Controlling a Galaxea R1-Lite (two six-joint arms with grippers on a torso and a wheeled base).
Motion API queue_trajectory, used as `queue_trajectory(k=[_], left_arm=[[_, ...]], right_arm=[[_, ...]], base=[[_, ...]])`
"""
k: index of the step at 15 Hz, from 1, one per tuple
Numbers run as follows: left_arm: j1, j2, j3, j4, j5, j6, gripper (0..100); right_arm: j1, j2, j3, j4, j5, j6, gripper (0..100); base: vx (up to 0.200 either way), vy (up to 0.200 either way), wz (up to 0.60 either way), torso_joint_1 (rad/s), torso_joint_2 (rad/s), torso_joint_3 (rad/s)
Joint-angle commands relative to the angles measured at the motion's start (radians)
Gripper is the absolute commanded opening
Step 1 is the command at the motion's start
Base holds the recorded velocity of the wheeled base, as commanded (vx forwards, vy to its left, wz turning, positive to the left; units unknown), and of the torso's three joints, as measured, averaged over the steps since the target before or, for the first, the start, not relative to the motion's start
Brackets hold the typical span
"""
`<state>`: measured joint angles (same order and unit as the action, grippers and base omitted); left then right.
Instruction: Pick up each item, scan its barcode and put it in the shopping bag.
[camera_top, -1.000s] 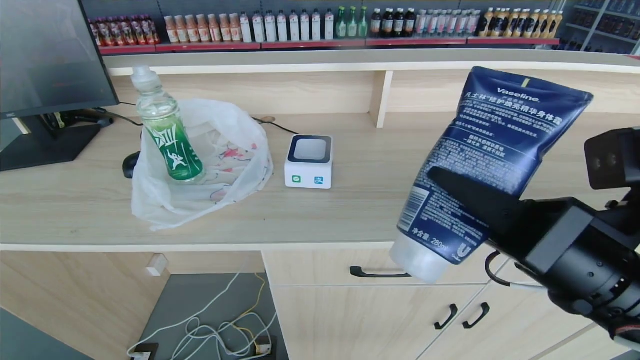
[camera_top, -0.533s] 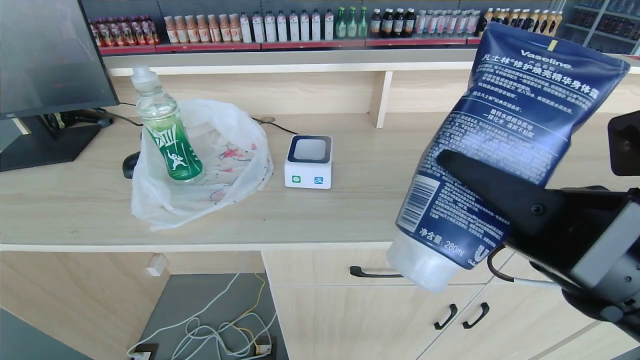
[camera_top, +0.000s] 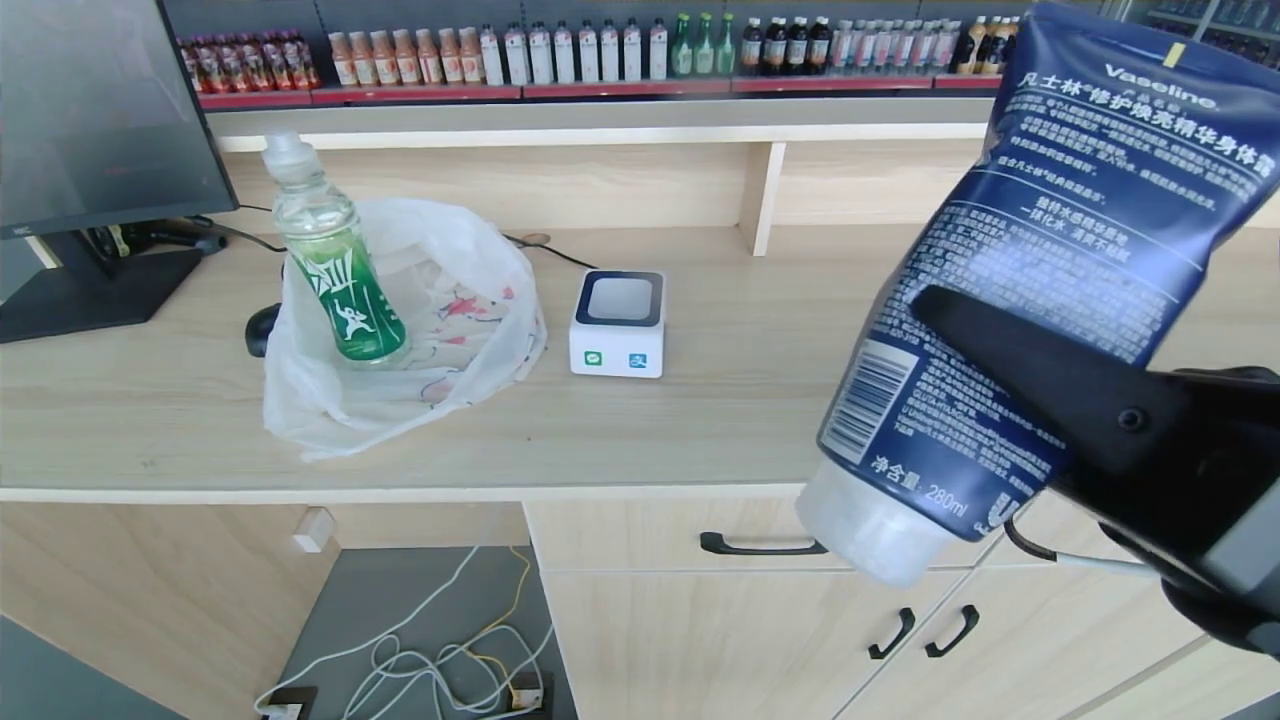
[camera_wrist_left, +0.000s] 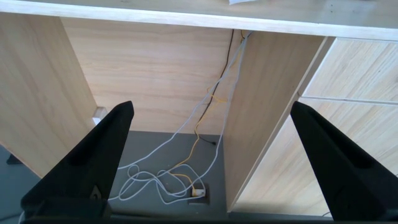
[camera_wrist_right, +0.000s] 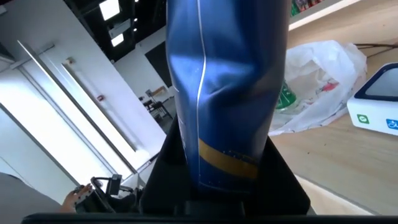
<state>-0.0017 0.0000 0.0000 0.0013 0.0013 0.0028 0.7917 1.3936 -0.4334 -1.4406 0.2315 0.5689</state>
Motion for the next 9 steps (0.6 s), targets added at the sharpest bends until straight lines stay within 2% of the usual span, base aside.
queue_trajectory(k=[1, 9], left_arm=[[0.0, 0.0, 0.0, 0.0, 0.0, 0.0, 100], [-0.001, 0.0, 0.0, 0.0, 0.0, 0.0, 100]], right_arm=[[0.0, 0.024, -0.038, 0.002, 0.0, 0.0, 0], [0.0, 0.038, -0.064, 0.003, 0.0, 0.019, 0]], base=[[0.0, 0.0, 0.0, 0.0, 0.0, 0.0], [0.0, 0.0, 0.0, 0.0, 0.0, 0.0]])
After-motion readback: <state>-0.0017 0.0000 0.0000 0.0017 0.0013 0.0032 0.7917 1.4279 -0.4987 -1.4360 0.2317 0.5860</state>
